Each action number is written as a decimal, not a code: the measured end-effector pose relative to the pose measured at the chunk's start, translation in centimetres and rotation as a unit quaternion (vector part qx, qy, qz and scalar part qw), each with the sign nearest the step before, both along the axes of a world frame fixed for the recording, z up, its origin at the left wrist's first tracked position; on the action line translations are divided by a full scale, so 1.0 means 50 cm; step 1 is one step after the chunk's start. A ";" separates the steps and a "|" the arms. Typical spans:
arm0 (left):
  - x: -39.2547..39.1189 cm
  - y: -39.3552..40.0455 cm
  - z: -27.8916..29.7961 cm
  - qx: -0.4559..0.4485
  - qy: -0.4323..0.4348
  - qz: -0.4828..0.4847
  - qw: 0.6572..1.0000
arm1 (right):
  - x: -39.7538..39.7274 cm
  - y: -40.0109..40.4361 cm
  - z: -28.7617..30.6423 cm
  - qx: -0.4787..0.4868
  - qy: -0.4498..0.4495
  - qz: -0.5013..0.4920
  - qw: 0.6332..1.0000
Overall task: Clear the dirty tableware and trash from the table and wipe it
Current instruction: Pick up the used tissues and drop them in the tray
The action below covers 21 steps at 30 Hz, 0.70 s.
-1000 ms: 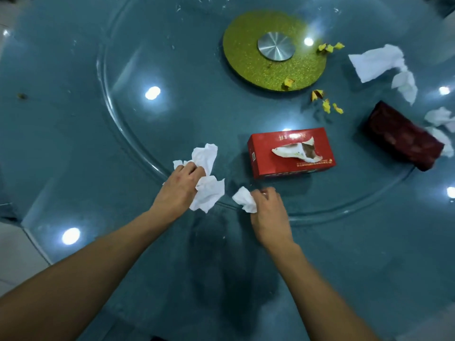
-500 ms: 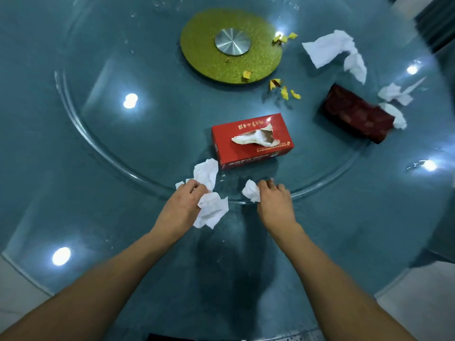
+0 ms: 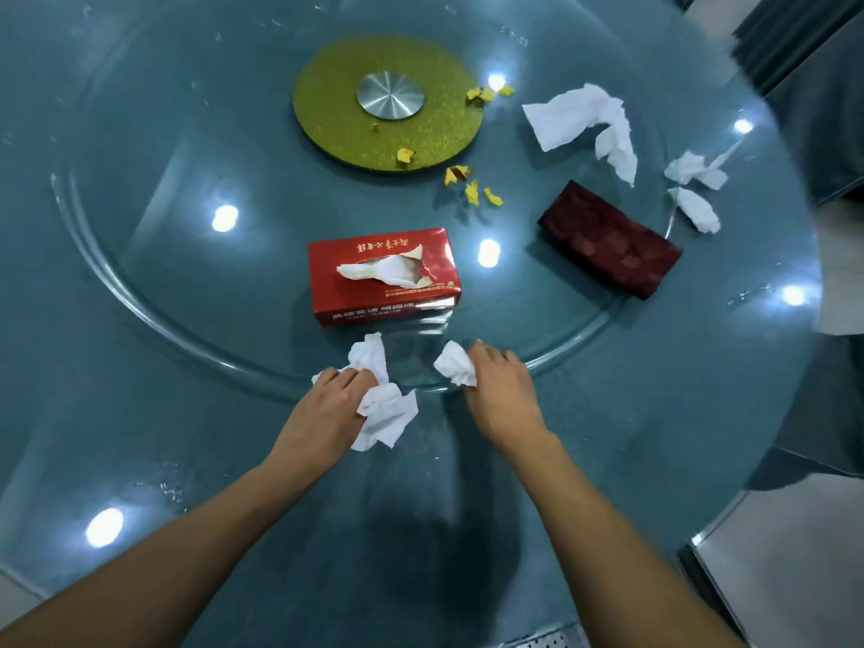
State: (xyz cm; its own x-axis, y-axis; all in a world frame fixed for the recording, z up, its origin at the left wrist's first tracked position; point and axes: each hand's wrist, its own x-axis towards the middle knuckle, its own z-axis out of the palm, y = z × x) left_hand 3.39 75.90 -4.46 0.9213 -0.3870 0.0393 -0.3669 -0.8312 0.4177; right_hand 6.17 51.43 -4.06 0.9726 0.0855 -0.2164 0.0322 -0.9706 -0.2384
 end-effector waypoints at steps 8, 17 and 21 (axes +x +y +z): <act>-0.001 -0.060 -0.005 -0.004 -0.006 0.007 1.000 | -0.025 -0.008 -0.022 -0.038 0.008 -0.044 0.998; 0.006 -0.061 -0.004 0.000 0.010 0.057 0.998 | -0.014 0.006 0.033 0.073 0.036 0.065 0.995; 0.018 -0.081 0.001 -0.006 0.012 0.056 0.998 | 0.010 -0.029 0.032 0.107 -0.047 -0.011 0.993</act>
State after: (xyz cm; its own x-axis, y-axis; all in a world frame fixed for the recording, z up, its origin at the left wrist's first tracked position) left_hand 4.30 71.87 -4.39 0.9597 -0.2804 0.0210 -0.2613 -0.8619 0.4346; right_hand 6.67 50.00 -2.44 0.9896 0.0990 -0.1045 0.0438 -0.8986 -0.4366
